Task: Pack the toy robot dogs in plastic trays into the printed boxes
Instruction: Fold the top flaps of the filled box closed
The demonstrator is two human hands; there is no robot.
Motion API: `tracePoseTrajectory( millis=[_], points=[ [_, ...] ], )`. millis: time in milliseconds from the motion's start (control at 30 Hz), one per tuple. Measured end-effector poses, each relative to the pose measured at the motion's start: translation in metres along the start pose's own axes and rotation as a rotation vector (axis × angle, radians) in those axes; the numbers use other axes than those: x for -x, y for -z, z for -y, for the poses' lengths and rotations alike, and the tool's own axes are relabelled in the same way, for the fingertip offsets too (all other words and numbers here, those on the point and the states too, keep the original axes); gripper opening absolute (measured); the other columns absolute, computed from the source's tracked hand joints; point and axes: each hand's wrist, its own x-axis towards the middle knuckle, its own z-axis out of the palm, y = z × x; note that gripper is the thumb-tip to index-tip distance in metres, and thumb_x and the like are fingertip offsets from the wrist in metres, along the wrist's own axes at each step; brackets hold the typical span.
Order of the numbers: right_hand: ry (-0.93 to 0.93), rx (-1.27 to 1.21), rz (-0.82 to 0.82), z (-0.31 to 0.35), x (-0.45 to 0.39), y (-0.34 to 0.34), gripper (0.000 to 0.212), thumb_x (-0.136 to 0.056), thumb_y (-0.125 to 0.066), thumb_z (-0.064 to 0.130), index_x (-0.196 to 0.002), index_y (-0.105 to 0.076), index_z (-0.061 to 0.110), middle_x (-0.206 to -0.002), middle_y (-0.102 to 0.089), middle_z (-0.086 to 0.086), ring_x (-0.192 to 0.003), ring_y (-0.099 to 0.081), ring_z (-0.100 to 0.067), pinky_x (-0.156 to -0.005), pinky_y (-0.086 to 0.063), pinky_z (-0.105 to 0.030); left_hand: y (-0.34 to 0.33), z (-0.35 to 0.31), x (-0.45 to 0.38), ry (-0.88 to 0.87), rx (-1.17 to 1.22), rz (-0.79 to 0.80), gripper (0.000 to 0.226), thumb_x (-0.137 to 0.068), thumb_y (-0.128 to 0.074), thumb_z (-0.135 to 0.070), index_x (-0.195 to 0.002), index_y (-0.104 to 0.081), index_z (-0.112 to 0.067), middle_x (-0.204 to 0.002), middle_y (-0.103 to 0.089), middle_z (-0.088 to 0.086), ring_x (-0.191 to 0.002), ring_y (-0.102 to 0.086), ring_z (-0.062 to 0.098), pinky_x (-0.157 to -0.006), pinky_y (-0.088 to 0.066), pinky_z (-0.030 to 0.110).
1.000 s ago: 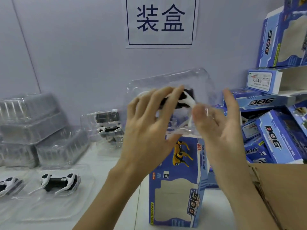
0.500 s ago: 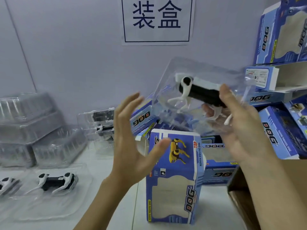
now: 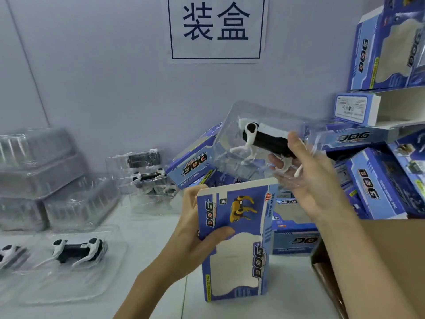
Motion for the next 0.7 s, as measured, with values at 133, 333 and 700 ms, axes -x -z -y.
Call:
tracePoseTrajectory(
  millis=[133,333,700],
  points=[
    [-0.071,-0.011,0.228,0.006,-0.007,-0.007,0.033,-0.088,-0.078,0.042,-0.109,-0.079,0.018,-0.124,-0.074,-0.014,-0.107,-0.075,-0.033,-0.077,-0.063,-0.042,0.003,0.004,0.0,-0.014,-0.06,0.013,0.043,-0.083,-0.068,-0.07,-0.122,-0.049,-0.076,-0.134,-0.052,0.002,-0.12,-0.062,0.008,-0.091,-0.055,0.021],
    [-0.022,0.373,0.467,0.033,-0.024,-0.007,0.054,-0.085,-0.077,0.043,-0.134,-0.066,0.023,-0.128,-0.072,-0.011,-0.109,-0.074,-0.036,-0.076,-0.064,-0.042,0.0,0.011,0.001,-0.062,0.086,-0.187,0.072,-0.072,-0.091,-0.055,-0.118,-0.038,-0.041,-0.123,-0.061,-0.014,-0.116,-0.071,0.024,-0.082,-0.064,0.031],
    [-0.043,1.308,0.973,0.09,-0.034,-0.024,0.072,-0.074,-0.078,0.067,-0.141,-0.053,0.056,-0.147,-0.048,0.039,-0.14,-0.041,0.012,-0.118,-0.033,-0.026,-0.003,0.016,0.0,0.016,0.115,-0.175,0.076,-0.073,-0.092,-0.053,-0.134,-0.047,-0.049,-0.131,-0.059,0.013,-0.116,-0.068,0.04,-0.078,-0.065,0.049]
  ],
)
